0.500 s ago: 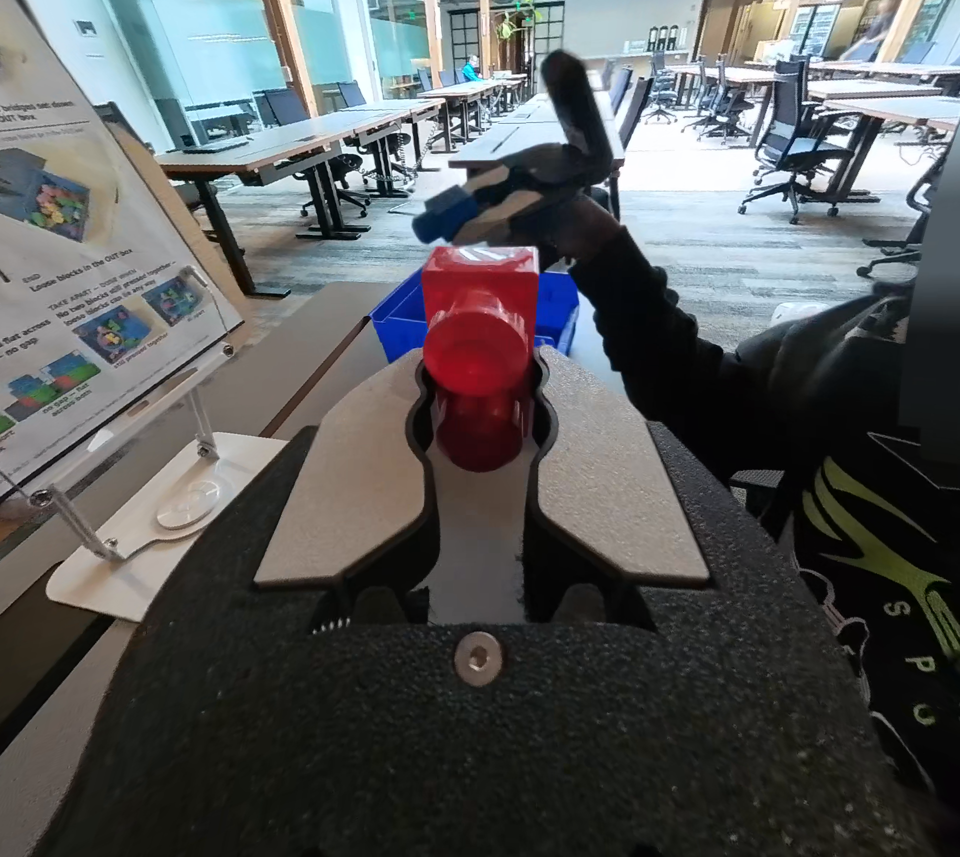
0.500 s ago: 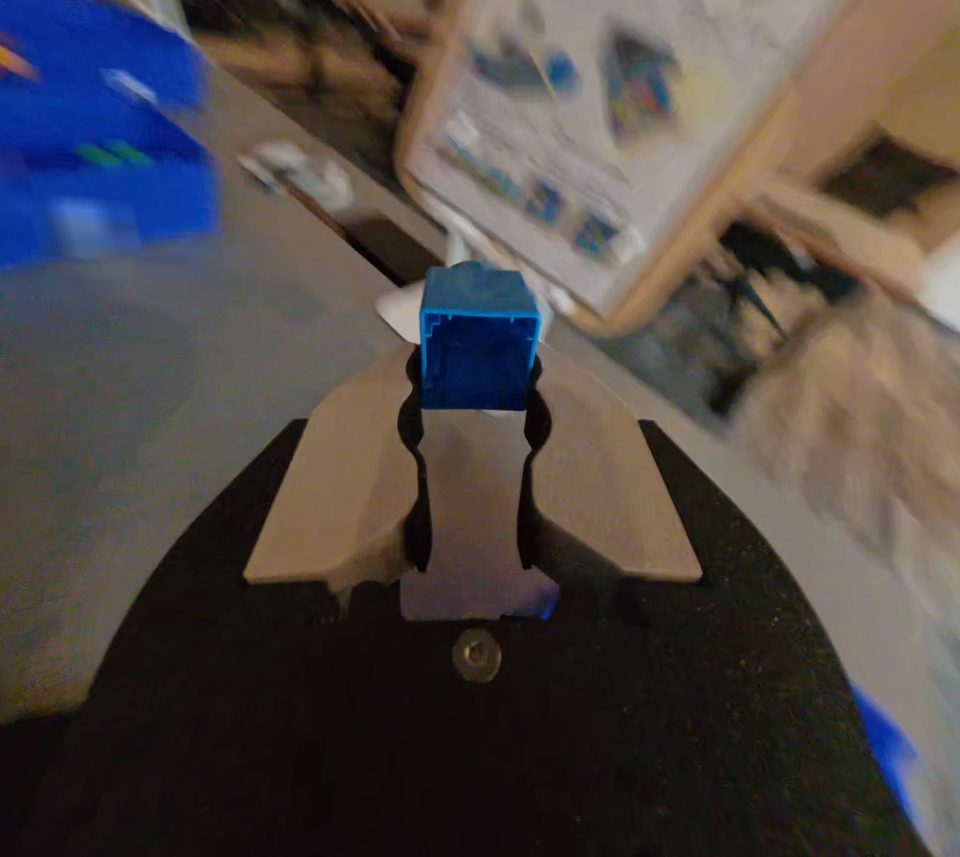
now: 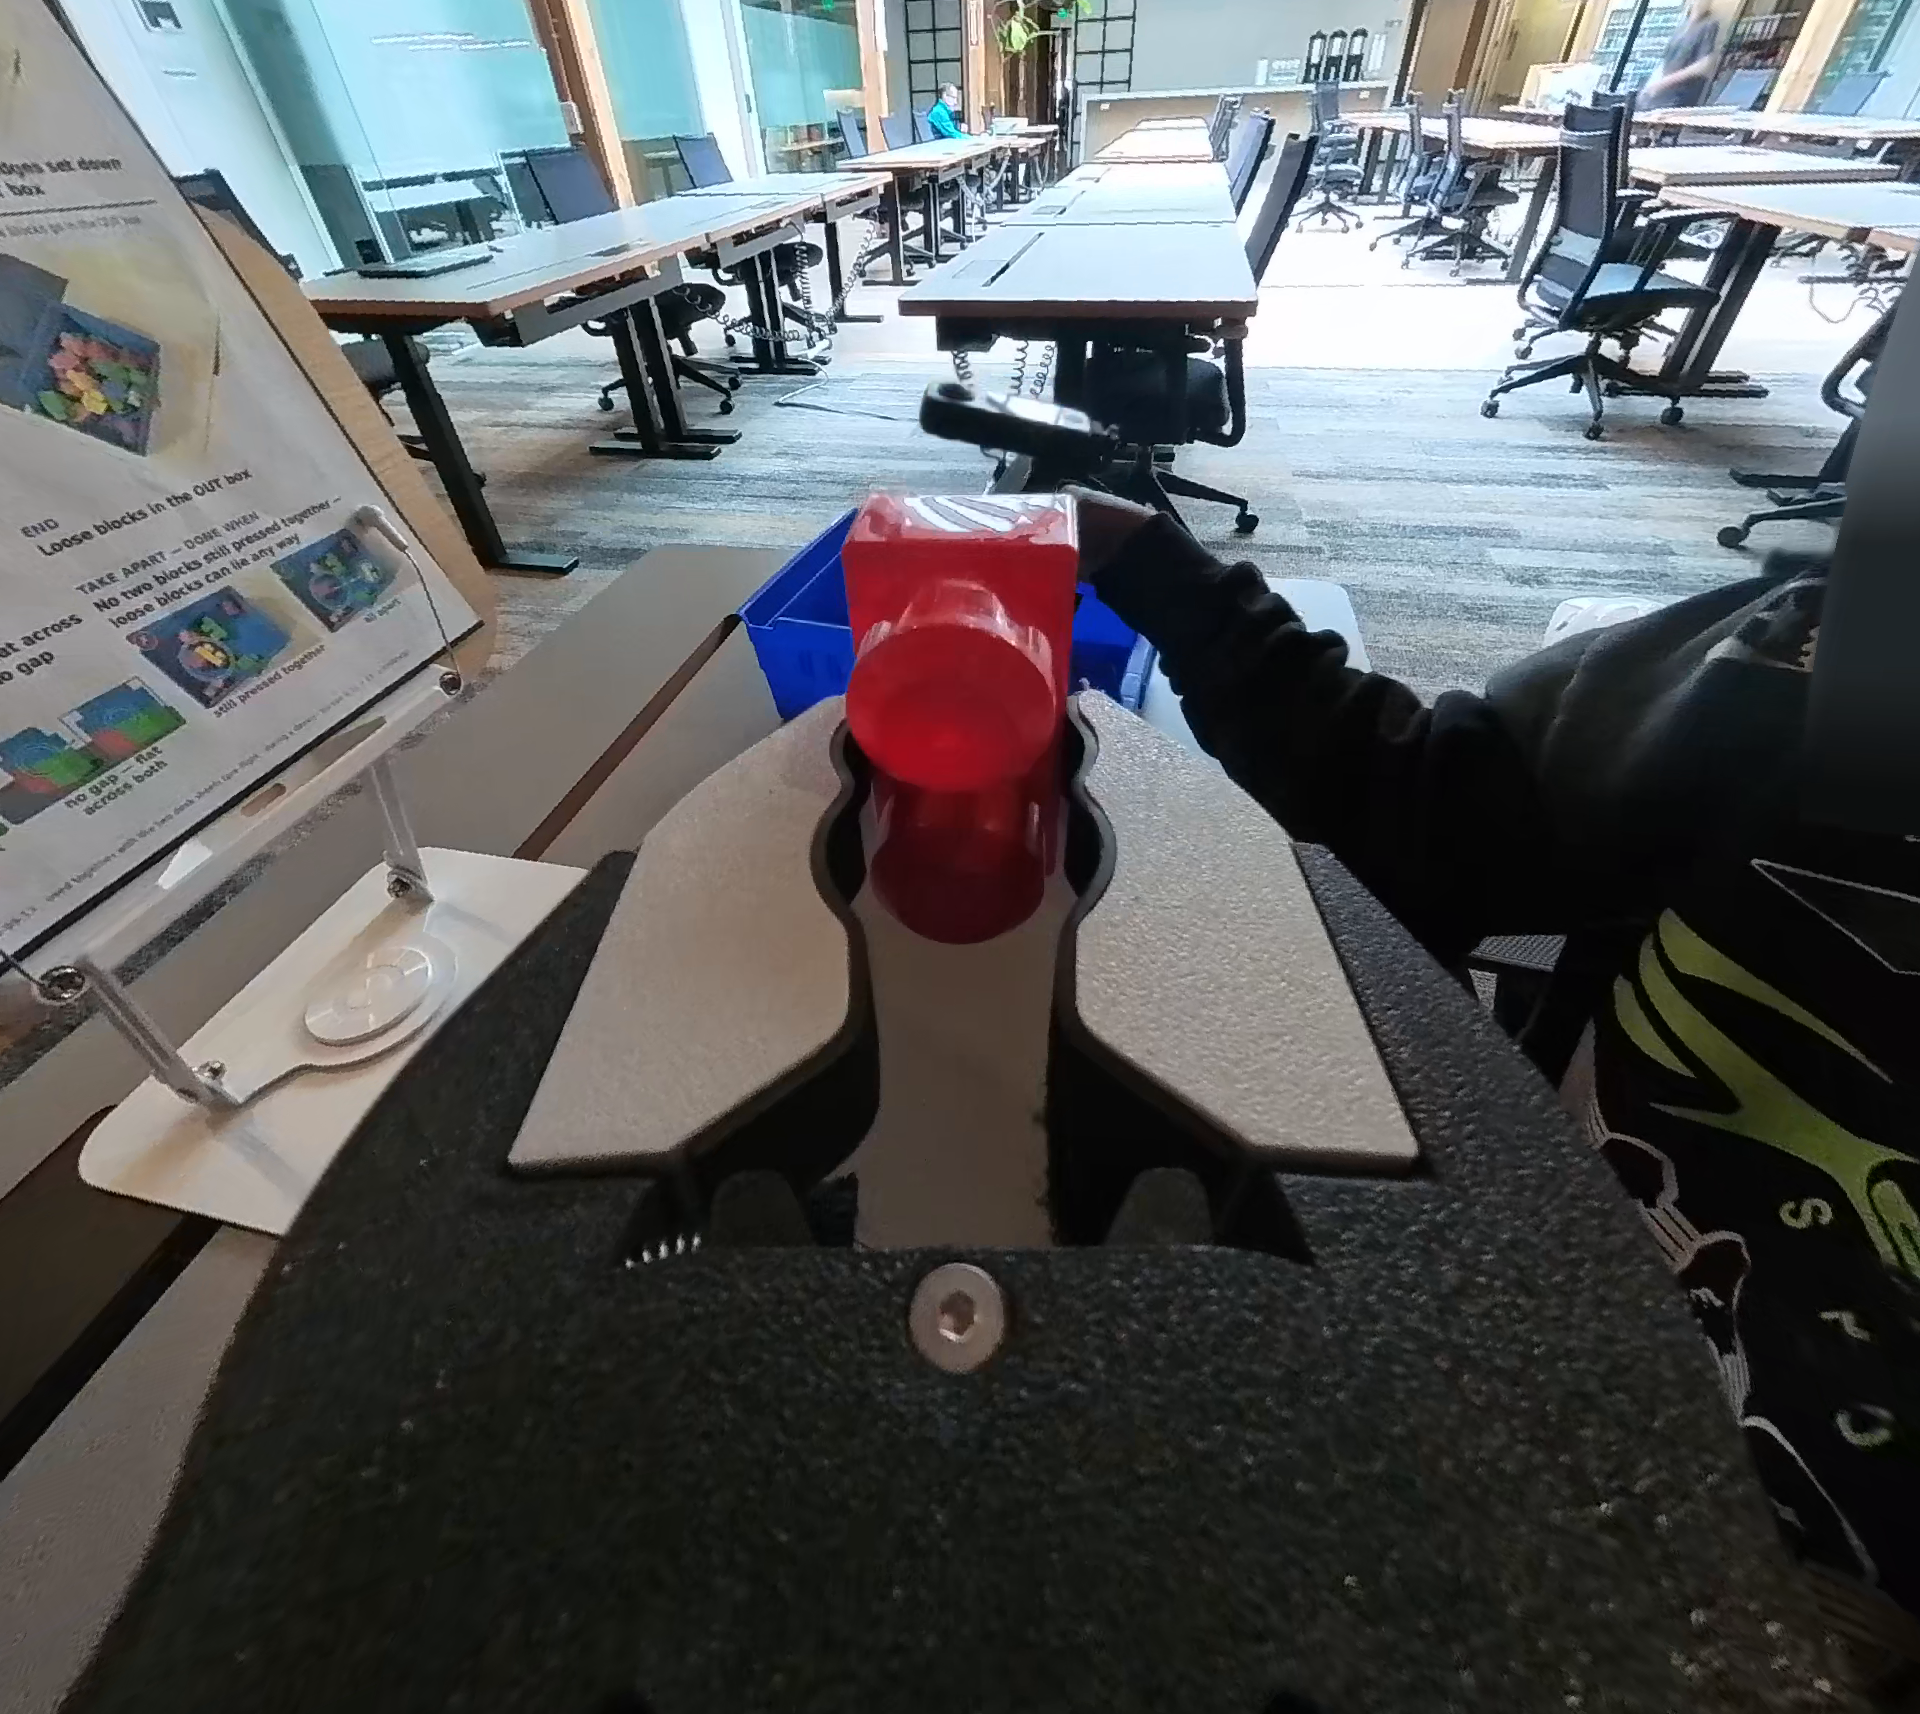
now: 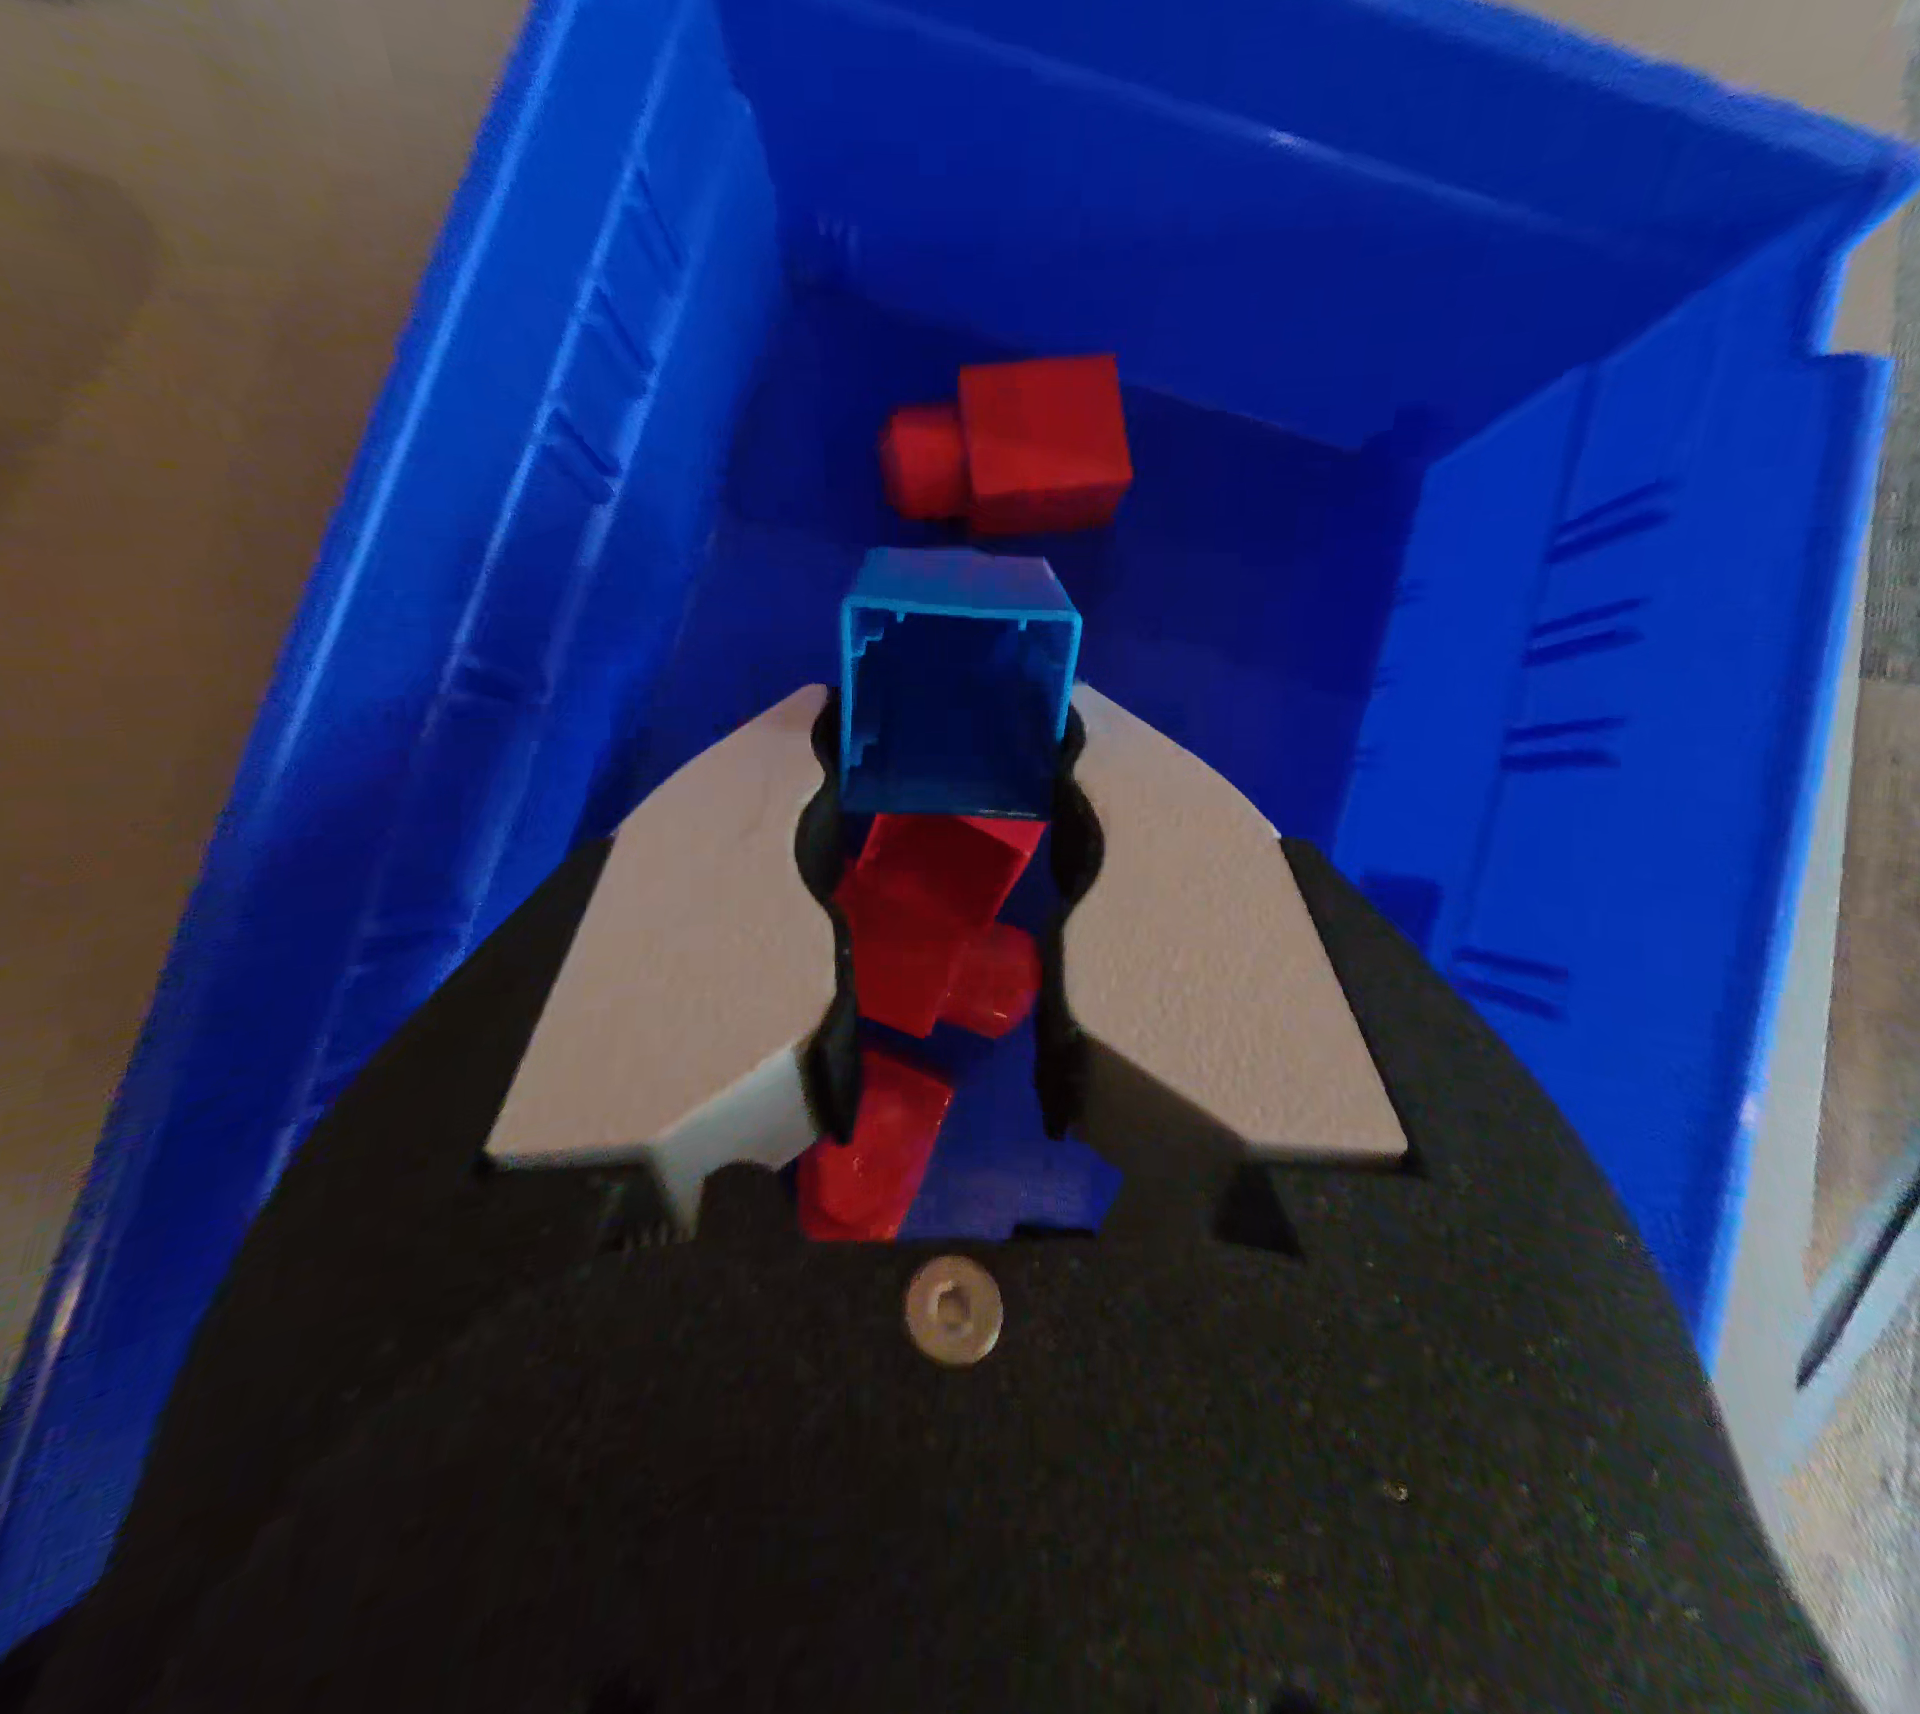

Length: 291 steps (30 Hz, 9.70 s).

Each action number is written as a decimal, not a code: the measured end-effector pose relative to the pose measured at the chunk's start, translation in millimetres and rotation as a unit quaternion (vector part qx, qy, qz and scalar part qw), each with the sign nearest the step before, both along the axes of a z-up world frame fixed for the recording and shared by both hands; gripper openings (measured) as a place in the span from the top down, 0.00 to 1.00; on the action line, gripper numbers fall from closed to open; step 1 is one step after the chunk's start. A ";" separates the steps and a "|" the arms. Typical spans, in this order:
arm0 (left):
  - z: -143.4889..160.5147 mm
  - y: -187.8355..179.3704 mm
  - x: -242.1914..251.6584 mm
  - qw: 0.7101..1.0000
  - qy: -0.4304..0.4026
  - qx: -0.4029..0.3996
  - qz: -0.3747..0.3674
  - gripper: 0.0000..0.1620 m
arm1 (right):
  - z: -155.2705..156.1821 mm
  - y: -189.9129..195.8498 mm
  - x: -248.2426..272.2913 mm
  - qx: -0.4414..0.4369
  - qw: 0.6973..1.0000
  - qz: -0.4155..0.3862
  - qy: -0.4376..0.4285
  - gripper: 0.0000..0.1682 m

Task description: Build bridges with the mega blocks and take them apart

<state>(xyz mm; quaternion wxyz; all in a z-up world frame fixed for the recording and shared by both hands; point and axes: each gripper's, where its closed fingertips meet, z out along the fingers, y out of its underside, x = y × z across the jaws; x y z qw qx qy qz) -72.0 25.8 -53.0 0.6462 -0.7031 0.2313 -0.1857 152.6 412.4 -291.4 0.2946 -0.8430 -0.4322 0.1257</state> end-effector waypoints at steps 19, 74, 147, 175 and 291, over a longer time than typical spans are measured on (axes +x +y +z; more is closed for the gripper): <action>1.7 -3.9 22.2 0.999 0.004 0.008 -0.050 0.78 | 250.8 -323.0 -152.6 0.114 0.694 0.561 0.437 0.64; 2.4 -8.5 0.4 1.000 0.018 0.012 -0.006 0.78 | 79.9 -23.1 3.4 0.146 0.987 0.019 -0.060 0.79; 29.2 -21.2 -83.6 0.973 -0.001 0.085 0.213 0.73 | 100.9 -61.3 -24.4 0.124 0.990 0.065 -0.023 0.78; -22.8 -87.2 -181.7 0.885 0.106 -0.073 0.448 0.75 | 55.8 -31.9 15.7 0.043 0.999 0.007 -0.025 0.68; -25.3 20.8 36.0 0.996 0.017 -0.024 -0.080 0.78 | 219.2 -361.5 -189.8 0.000 0.679 0.608 0.411 0.78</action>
